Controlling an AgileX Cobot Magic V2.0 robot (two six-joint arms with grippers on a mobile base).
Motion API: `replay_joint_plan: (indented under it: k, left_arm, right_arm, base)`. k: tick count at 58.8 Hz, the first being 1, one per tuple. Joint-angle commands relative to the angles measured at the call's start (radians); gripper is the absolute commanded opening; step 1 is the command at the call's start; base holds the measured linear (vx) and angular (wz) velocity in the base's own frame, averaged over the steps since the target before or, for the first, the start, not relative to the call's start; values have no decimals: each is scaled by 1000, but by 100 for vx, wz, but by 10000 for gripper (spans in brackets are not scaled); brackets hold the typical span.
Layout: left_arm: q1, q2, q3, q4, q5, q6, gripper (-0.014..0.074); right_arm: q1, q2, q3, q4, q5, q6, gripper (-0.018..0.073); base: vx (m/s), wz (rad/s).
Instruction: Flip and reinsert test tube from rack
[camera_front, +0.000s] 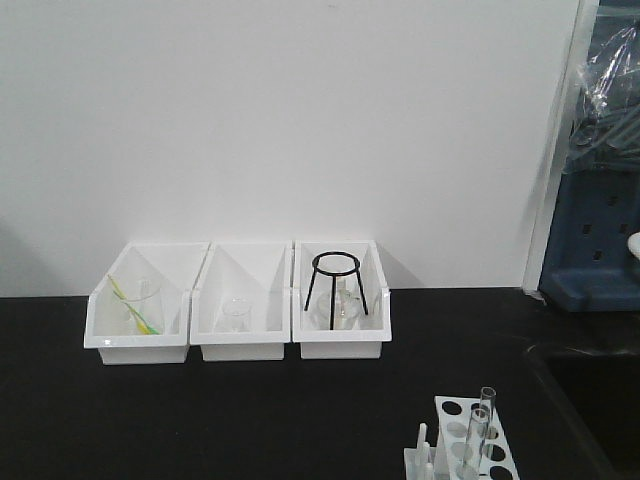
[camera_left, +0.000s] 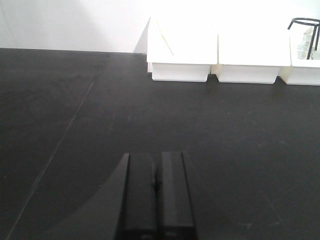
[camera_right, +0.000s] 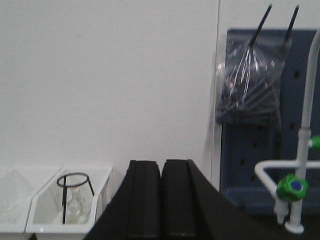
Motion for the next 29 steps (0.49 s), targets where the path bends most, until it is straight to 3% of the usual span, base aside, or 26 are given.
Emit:
replay_joint_plan:
  k: [1,15,21,29]
  left_arm:
    - [-3,-11,2,-5,-85,0,-6]
    - [-3,-11,2,-5,-85,0,-6]
    - [-3,-11,2,-5,-85,0,-6]
    - [-3,-11,2,-5,-85,0,-6]
  right_arm:
    - [-5,93,-39,32,-64,7,-8]
    - [-5,181,-38,11,-68,-21,69]
    - [-5,181,-38,-4,-68,-21,172]
    - [-5,181,-38,-11,-67,-15,403]
  base:
    - [0,0]
    - [0,0]
    - [0,0]
    - [0,0]
